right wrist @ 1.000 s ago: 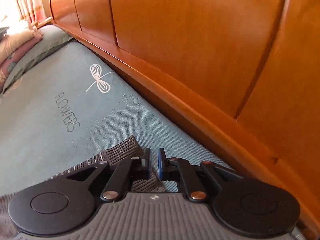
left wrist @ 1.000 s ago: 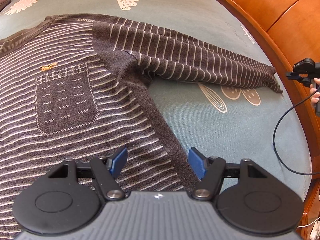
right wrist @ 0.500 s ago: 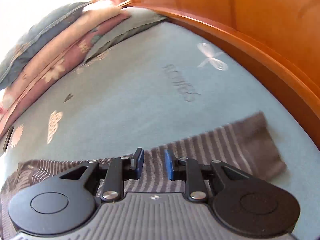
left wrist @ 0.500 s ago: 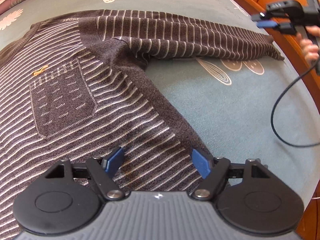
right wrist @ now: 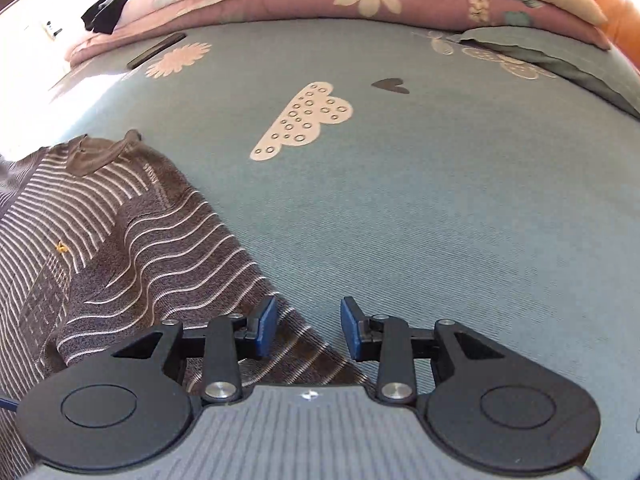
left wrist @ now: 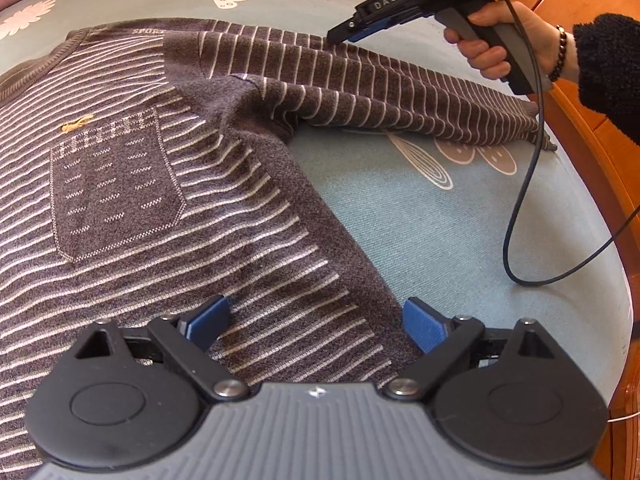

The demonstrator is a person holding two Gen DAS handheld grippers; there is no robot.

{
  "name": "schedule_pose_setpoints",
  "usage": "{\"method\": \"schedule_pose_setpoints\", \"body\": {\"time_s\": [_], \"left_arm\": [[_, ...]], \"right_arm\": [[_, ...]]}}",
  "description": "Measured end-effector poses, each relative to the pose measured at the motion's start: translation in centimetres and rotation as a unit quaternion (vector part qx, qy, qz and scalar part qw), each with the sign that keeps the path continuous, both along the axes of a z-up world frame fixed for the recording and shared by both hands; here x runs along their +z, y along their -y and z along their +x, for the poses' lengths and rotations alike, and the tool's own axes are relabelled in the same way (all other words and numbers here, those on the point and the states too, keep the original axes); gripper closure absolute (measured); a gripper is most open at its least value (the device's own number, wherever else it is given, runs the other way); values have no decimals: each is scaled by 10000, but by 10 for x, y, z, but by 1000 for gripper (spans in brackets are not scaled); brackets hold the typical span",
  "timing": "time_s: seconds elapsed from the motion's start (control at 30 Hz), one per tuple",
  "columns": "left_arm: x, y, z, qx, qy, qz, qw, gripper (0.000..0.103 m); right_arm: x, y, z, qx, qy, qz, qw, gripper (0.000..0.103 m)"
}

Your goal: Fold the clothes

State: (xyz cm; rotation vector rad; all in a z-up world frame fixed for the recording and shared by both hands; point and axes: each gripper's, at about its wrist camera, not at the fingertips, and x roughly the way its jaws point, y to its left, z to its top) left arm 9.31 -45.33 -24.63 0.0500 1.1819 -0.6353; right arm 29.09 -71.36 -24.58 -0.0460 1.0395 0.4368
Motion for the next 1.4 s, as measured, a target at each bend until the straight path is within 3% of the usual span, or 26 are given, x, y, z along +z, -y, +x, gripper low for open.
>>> {"method": "schedule_pose_setpoints", "body": {"time_s": [0.07,0.1,0.13,0.17,0.27,0.5,0.6,0.67,0.77,0.9,1.2,1.27,1.3,1.33,1.4], "left_arm": [[1,-2,2,42,-50,-54,10000,9],[1,-2,3,64,-74,-80,9999,9],[1,-3,3,85,-99,-107,9999,9],[2,-4,4,106,-124,-134,9998,9],[3,-7,7,169,-198,-214,9994,9],[5,-13,12,390,-371,-417,9977,9],[5,-14,12,383,-368,-443,9976,9],[8,-16,11,382,-325,-477,9976,9],[14,-19,8,354,-160,-568,9976,9],[20,-21,7,249,-12,-613,9978,9],[17,-43,2,481,17,-728,9962,9],[15,-47,3,591,3,-758,9954,9],[15,-49,2,628,11,-766,9951,9],[14,-50,2,664,21,-773,9948,9],[15,-54,2,726,36,-791,9942,9]], "right_arm": [[-6,-11,5,273,-72,-169,9995,63],[-9,-17,5,409,-77,-268,9988,69],[-8,-22,3,513,-56,-345,9981,93],[-7,-26,1,615,-35,-420,9972,98],[0,-32,0,528,357,-807,9947,100],[3,-34,26,265,665,-1272,9893,100],[-6,-38,28,319,580,-1509,9863,96],[0,-34,32,100,526,-1364,9892,86],[20,-33,40,-52,718,-826,9940,81],[26,-63,55,330,705,-307,9965,55],[-2,-144,82,1652,501,-680,9826,55],[-5,-154,87,1862,390,-737,9790,61],[-4,-156,88,1984,262,-657,9776,86],[-2,-159,88,2078,182,-638,9759,91],[2,-164,83,2143,418,-872,9720,93]]}}
